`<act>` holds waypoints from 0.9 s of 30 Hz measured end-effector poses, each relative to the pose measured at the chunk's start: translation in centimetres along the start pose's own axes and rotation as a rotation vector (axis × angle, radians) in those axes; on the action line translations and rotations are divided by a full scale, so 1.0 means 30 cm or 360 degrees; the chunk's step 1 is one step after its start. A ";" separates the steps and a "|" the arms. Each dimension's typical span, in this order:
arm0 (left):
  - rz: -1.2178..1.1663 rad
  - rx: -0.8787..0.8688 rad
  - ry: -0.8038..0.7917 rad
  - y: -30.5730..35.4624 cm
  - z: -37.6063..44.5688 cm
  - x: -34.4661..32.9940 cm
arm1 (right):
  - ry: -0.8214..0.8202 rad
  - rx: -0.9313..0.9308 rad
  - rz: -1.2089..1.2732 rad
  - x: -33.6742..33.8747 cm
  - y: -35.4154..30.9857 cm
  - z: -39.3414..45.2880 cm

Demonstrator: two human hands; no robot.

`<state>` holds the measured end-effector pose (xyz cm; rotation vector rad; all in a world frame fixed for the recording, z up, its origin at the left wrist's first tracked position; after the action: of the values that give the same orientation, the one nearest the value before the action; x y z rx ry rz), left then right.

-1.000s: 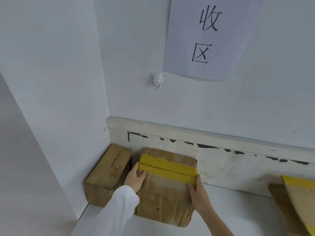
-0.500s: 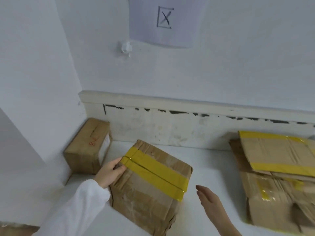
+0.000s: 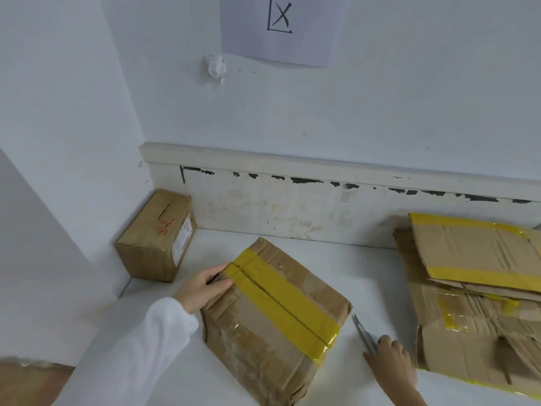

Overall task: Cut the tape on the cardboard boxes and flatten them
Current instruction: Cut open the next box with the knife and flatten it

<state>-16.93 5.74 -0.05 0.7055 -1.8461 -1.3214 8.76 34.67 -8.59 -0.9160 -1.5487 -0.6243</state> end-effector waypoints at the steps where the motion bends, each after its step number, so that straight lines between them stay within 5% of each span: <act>1: 0.0037 -0.0005 -0.0013 0.010 0.010 -0.010 | 0.0019 0.0013 -0.0039 -0.002 -0.006 0.008; 5: 0.0195 -0.0100 0.0117 0.046 0.045 -0.030 | -0.0058 0.0001 -0.0057 -0.035 0.004 0.046; 11: 0.0297 0.0015 0.0378 0.003 0.043 -0.001 | -0.0076 -0.0572 0.1287 0.082 -0.007 0.064; 15: 0.0167 0.0067 0.0479 -0.017 0.033 -0.008 | 0.0155 0.0023 0.1273 0.353 -0.231 0.073; 20: 0.0028 0.0082 0.0647 -0.030 0.013 -0.010 | 0.0099 0.1014 0.0533 0.467 -0.660 -0.093; 27: -0.0010 0.0051 0.0615 -0.020 0.011 -0.013 | 0.0057 0.1244 -0.0004 0.393 -0.824 -0.174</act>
<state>-16.97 6.03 -0.79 0.9137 -1.5555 -1.0721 -9.06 19.33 6.38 -0.3033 -1.5719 -0.0048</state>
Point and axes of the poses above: each hand's wrist, its own z-axis towards the middle knuckle, its own x-axis out of the back of the hand, y = z × x, the point moved 8 cm from there along z, towards the middle knuckle, and after that the axes turned 8 degrees about y, right-handed, at the moved point
